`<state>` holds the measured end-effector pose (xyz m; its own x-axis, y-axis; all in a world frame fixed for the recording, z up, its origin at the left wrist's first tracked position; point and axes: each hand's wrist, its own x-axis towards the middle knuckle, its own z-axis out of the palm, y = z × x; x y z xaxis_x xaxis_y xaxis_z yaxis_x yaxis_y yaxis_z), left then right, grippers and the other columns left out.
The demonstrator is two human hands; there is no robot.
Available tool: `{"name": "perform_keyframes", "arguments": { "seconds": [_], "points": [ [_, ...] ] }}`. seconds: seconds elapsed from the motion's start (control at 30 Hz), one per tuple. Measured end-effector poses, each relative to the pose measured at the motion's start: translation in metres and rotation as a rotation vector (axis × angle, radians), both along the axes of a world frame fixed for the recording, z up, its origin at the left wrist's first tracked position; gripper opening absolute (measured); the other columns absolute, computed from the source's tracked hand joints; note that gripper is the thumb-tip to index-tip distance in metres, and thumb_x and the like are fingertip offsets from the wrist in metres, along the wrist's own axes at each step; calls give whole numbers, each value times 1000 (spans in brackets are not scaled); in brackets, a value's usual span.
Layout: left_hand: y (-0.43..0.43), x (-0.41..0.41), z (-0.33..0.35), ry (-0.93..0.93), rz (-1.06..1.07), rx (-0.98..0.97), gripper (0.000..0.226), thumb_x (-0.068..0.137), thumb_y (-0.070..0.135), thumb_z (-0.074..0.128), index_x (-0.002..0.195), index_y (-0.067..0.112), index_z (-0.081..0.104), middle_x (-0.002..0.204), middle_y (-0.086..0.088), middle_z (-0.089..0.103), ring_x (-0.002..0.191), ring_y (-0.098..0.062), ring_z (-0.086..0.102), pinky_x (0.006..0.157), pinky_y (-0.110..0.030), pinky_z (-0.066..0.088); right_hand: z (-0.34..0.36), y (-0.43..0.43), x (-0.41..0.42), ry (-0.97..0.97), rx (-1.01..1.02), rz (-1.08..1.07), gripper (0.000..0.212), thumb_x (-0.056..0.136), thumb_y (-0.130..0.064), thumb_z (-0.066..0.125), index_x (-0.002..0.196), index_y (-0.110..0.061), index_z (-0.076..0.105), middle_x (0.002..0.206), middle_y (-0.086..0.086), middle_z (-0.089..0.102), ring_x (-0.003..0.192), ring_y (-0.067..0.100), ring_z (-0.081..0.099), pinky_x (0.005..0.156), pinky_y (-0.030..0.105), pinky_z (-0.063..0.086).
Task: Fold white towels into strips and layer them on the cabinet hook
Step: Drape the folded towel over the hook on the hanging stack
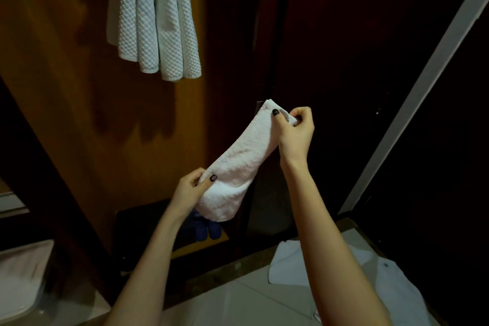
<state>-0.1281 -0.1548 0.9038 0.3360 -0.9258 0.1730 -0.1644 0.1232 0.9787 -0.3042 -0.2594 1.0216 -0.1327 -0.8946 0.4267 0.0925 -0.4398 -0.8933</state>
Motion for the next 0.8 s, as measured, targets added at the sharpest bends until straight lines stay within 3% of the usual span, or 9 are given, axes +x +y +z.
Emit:
{"name": "perform_keyframes", "arguments": {
  "seconds": [0.2,0.37,0.43,0.53,0.6,0.67,0.7,0.73,0.8],
  "points": [
    [8,4,-12,144,-180,109,20,77,25,74,75,15,57,74,5,63,73,-9,62,62,-18,49,-1,-15,-4,43,20,221,28,88,-9,69,77,-19,45,74,-5,48,62,2,45,54,18,39],
    [8,-4,-12,248,-205,166,49,72,24,83,110,19,52,100,-3,75,92,-18,71,68,-24,55,3,-26,-7,27,72,349,27,89,-8,68,78,-19,47,84,5,53,81,25,52,61,32,44],
    [5,-7,-10,212,-231,197,51,71,24,81,115,18,56,103,2,75,97,-17,70,71,-21,54,8,-29,-7,4,94,432,25,90,-7,67,79,-19,47,86,5,57,80,22,58,61,30,47],
    [-4,-13,-8,71,-287,202,32,71,28,80,100,21,70,105,12,73,108,-16,65,76,-15,48,17,-33,-4,-41,149,581,24,91,-6,65,80,-18,47,80,-1,63,72,13,63,58,26,49],
    [-8,-18,-5,-67,-229,172,13,75,26,81,84,29,73,125,38,44,118,13,45,87,-4,34,25,-36,-2,-22,172,642,21,92,-8,64,81,-17,48,77,-5,64,69,9,64,58,25,51],
    [-10,-23,1,-157,-226,93,9,75,29,82,75,31,74,120,59,19,109,37,25,81,9,26,33,-37,-2,-6,182,676,17,93,-11,62,83,-17,50,76,-6,63,67,7,62,60,24,51],
    [-12,-27,5,-160,-240,58,9,73,32,83,75,32,75,126,56,23,114,31,29,83,8,30,37,-38,-3,-6,186,692,14,93,-12,61,84,-17,51,77,-6,63,67,7,62,60,23,51],
    [-14,-33,10,-145,-255,46,13,70,36,85,79,33,75,135,39,36,120,17,39,89,0,38,42,-39,-3,-7,188,709,12,93,-13,60,85,-16,52,77,-6,63,67,7,62,60,23,52],
    [-18,-47,22,-44,-333,97,31,65,37,85,92,27,74,120,6,67,110,-8,62,90,-23,53,49,-38,-4,-2,192,737,8,94,-16,59,87,-16,54,79,-5,64,67,7,62,60,22,52]
  ]
}}
